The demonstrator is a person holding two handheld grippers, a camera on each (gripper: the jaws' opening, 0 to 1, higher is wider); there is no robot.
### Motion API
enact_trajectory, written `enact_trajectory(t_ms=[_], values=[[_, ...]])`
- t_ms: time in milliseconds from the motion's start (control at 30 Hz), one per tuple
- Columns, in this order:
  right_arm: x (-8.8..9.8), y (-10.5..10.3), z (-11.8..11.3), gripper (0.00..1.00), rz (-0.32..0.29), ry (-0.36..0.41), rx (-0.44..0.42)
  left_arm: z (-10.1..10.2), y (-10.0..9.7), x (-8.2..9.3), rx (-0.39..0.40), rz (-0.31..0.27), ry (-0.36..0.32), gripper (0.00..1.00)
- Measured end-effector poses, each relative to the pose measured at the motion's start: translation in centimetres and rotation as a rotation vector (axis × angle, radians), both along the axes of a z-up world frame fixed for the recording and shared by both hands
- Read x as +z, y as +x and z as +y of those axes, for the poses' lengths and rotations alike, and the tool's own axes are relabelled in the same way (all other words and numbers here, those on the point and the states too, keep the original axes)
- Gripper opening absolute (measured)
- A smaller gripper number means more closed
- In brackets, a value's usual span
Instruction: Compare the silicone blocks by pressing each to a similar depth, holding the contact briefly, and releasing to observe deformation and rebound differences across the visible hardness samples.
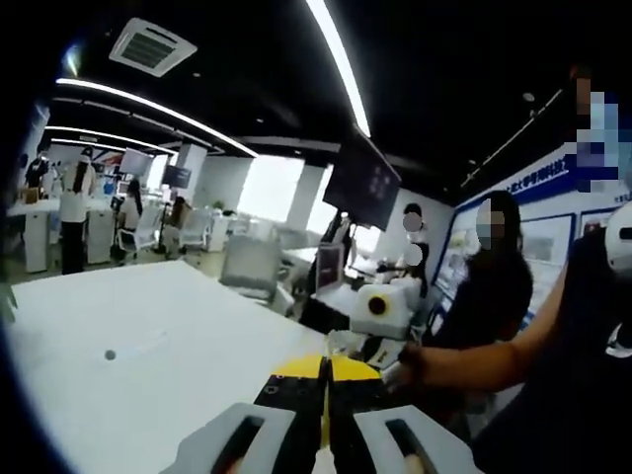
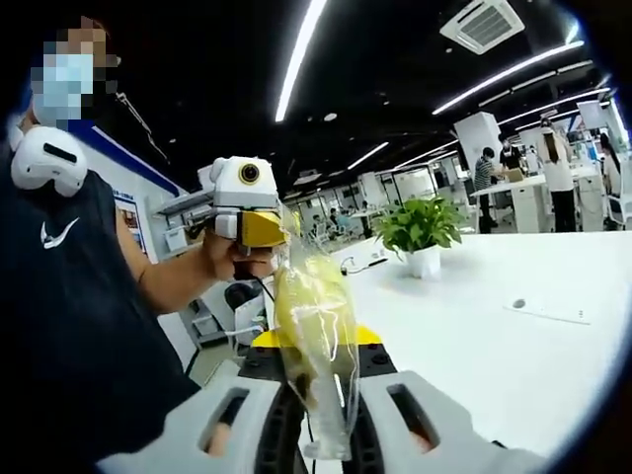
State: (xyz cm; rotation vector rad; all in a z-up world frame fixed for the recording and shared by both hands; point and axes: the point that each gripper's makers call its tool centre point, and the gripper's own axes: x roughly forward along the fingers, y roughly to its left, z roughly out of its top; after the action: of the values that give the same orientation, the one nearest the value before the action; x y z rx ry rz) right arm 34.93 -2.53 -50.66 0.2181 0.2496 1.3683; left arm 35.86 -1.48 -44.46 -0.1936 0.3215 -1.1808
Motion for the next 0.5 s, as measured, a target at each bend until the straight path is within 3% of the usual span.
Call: enact_trajectory(t_ms=[233,367,500], values=[[-0.4,-0.1,0.0,0.02,0.008,-0.006,-0.004,-0.1,0.2,-0.5,0.011,-0.012,0.02,0.0],[-0.8,-0.1,-0.1,0.02,0.02,-0.016,-0.001,-0.2,0.2,-0.8,0.009,-0.047,0.05,0.0],[-1.0,-0.4,-0.1,0.02,0.03,-0.024,0.012,-0.1,0.1,-1.1,0.001,-0.026,0.058,0.0]])
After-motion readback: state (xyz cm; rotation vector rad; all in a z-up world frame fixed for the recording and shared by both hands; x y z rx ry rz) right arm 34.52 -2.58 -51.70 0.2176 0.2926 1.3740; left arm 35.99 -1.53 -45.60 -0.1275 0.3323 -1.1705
